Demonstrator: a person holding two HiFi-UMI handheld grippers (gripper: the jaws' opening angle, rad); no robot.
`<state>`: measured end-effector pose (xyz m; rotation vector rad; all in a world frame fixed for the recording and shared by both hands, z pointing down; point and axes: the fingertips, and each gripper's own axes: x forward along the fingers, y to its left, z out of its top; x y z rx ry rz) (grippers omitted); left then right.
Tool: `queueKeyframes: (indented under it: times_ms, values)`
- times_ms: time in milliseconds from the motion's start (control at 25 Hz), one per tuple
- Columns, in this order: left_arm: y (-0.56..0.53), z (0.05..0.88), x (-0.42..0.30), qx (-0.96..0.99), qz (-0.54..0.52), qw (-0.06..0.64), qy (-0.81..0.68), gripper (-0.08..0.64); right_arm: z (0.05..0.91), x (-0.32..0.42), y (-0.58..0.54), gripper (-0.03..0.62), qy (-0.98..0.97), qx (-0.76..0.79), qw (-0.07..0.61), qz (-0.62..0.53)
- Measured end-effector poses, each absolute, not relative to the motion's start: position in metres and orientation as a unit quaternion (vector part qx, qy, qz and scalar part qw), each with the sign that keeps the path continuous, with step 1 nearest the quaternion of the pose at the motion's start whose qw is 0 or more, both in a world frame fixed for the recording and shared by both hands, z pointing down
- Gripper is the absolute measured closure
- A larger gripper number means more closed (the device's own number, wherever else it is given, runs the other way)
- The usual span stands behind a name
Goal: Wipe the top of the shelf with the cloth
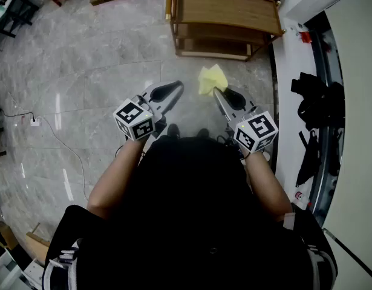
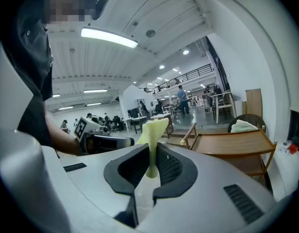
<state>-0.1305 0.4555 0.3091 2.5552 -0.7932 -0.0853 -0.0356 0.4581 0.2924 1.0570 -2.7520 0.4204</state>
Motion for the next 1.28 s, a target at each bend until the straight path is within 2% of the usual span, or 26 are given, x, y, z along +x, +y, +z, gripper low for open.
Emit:
queueKeyframes:
  times_ms: [200,440,600,920,1280]
  values:
    - [0.444,0.303,-0.143,0.931,-0.031,0.213,-0.294,0.549,0.291,-0.038,0.454,0.549,-0.922,0.354,0.085,0.131]
    - [0.437,0.293,-0.157,0.931,-0.073,0.225,-0.278,0.549,0.288,-0.032,0.446,0.549,-0.916,0.374,0.103,0.103]
    - [0.429,0.3,-0.15,0.936,-0.047,0.209,-0.28,0.549,0.277,-0.023,0.432,0.549,-0.916,0.38,0.08,0.101]
    - [0.434,0.312,-0.155,0.939,-0.018,0.199,-0.281,0.549,0.283,-0.046,0.433,0.549,-0.915,0.383,0.081,0.101]
    - [0.426,0.326,-0.192,0.933,-0.027,0.221,-0.284,0.549,0.3,-0.079,0.424,0.549,-0.904,0.398,0.106,0.117]
